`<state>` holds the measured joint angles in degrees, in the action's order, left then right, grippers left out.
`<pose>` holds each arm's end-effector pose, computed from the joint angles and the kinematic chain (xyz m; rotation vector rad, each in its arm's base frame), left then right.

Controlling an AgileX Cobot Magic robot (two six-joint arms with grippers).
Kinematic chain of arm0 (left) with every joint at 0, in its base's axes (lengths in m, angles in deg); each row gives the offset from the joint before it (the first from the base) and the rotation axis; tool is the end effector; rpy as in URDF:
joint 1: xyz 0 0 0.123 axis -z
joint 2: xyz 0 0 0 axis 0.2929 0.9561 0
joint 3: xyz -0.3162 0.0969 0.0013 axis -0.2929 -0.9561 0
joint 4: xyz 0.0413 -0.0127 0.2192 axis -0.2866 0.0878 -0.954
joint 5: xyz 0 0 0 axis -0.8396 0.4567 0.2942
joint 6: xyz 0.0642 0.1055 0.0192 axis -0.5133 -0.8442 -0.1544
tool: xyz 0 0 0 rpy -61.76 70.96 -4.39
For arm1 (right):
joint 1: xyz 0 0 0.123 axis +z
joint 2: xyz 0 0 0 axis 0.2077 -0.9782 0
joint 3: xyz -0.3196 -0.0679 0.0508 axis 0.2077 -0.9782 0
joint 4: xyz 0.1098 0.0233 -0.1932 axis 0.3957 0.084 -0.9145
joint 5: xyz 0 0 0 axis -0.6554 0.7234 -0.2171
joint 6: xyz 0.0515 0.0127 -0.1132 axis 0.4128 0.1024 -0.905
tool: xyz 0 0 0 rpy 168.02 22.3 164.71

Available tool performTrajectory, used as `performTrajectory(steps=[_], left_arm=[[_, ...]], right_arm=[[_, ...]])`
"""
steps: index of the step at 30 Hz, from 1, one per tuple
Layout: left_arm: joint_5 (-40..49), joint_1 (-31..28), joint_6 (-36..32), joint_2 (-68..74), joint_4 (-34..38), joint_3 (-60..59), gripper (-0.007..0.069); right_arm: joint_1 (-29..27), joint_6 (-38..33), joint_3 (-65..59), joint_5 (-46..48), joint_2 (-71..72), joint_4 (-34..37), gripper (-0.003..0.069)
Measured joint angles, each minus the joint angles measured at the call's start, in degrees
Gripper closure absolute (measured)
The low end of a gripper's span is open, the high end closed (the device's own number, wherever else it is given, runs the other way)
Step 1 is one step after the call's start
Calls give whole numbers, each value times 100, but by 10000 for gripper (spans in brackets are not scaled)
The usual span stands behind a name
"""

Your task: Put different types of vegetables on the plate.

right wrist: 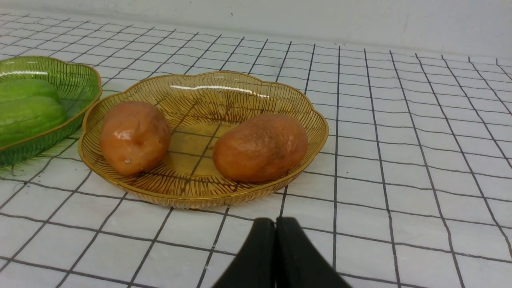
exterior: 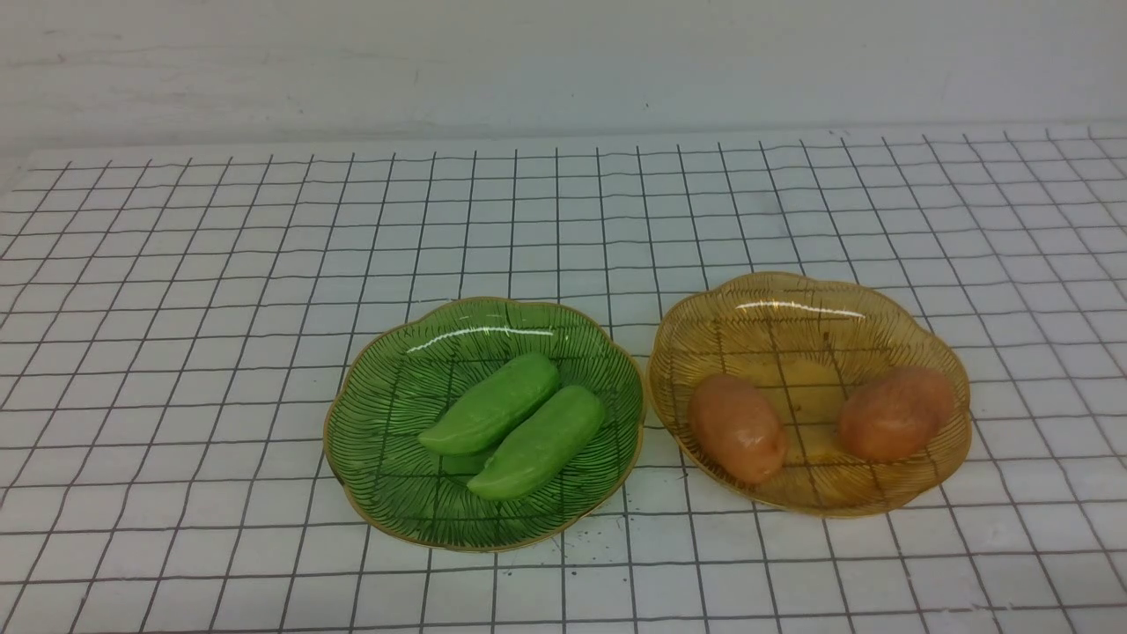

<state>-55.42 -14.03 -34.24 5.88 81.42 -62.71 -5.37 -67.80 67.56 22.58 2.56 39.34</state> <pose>0.0098 -0.0026 0.1595 0.0233 1.8833 -0.0775 0.0099 0.0065 0.1625 -0.1995 1.8558 0.0737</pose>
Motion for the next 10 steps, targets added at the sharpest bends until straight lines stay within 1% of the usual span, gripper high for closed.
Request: performTrajectory(steps=[7,10], left_arm=[[0,0,0,0,0,0,632],[0,0,0,0,0,0,632]], right_arm=[[0,6,0,0,0,0,673],[0,141,0,0,0,0,673]])
